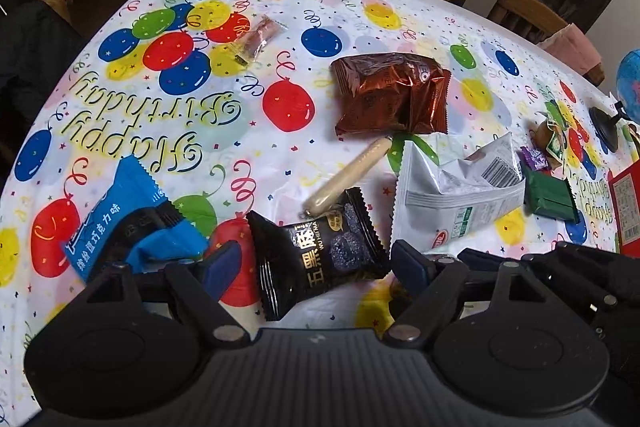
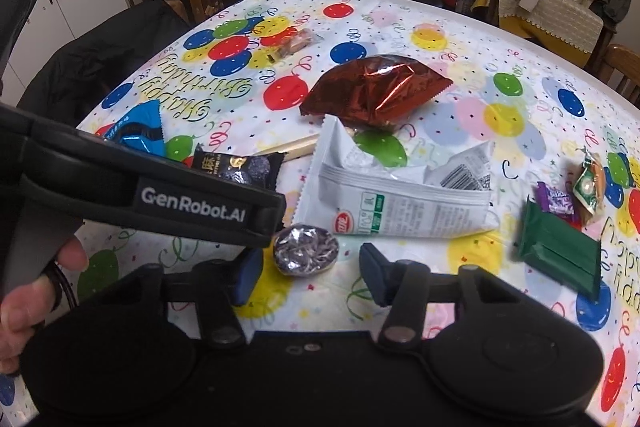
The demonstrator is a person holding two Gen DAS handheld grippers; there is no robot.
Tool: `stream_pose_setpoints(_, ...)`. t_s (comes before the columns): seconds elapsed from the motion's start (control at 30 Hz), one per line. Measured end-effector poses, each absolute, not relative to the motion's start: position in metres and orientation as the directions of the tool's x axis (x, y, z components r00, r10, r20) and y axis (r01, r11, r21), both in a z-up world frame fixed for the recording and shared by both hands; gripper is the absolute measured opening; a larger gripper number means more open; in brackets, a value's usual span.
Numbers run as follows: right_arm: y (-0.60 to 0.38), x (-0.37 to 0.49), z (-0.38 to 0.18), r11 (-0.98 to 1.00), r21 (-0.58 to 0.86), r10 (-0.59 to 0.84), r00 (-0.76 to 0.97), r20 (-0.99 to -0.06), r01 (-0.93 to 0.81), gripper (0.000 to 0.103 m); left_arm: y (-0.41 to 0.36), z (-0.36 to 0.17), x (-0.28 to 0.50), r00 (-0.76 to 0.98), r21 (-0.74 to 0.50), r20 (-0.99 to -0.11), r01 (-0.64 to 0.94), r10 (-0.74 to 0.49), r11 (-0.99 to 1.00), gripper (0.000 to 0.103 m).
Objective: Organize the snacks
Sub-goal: 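Grasp the black chocolate packet with left tool while right tool grasps silver foil candy, then carry the black packet and silver candy over the red box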
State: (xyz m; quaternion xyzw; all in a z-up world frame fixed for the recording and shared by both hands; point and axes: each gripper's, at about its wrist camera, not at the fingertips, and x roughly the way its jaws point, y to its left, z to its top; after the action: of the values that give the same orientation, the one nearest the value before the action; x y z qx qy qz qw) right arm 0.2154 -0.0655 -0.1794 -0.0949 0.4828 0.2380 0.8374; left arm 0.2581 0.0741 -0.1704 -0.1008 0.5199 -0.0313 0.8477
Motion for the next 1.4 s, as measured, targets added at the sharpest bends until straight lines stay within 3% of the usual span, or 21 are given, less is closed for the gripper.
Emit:
stream_pose_setpoints(0.13,-0.065,0.217,-0.18,0.872,0.077,0.308,0.42,-0.854,-0.484,0.04,0.074,-0.17,0.26,0.453,-0.205,-0.878,-0.066,-0.154,0.977,0.073)
stream_pose_setpoints(0.17,-0.065,0.217,-0.181,0.873,0.078,0.307,0.418,-0.855,-0.482,0.037,0.074,-0.169,0.261,0.45,-0.204,-0.88,-0.069,-0.152,0.977,0.065)
stream_pose_setpoints(0.2,-0.066,0.217,-0.181,0.871,0.086,0.314,0.414,-0.854,-0.483,0.033,0.074,-0.168,0.261,0.447,-0.202,-0.882,-0.071,-0.15,0.977,0.064)
stream_pose_setpoints(0.3,-0.067,0.216,-0.18,0.876,0.085,0.31,0.42,-0.853,-0.474,0.033,0.074,-0.164,0.259,0.456,-0.199,-0.878,-0.079,-0.142,0.977,0.05)
stream_pose_setpoints(1.0,-0.105,0.179,-0.126,0.917,0.08,0.286,0.504,-0.815,-0.39,0.033,0.065,-0.122,0.221,0.5,-0.175,-0.859,-0.084,-0.111,0.981,0.048)
stream_pose_setpoints(1.4,-0.143,0.143,-0.078,0.938,0.068,0.266,0.577,-0.772,-0.34,0.032,0.029,-0.066,0.183,0.569,-0.185,-0.809,-0.002,-0.151,0.983,0.047)
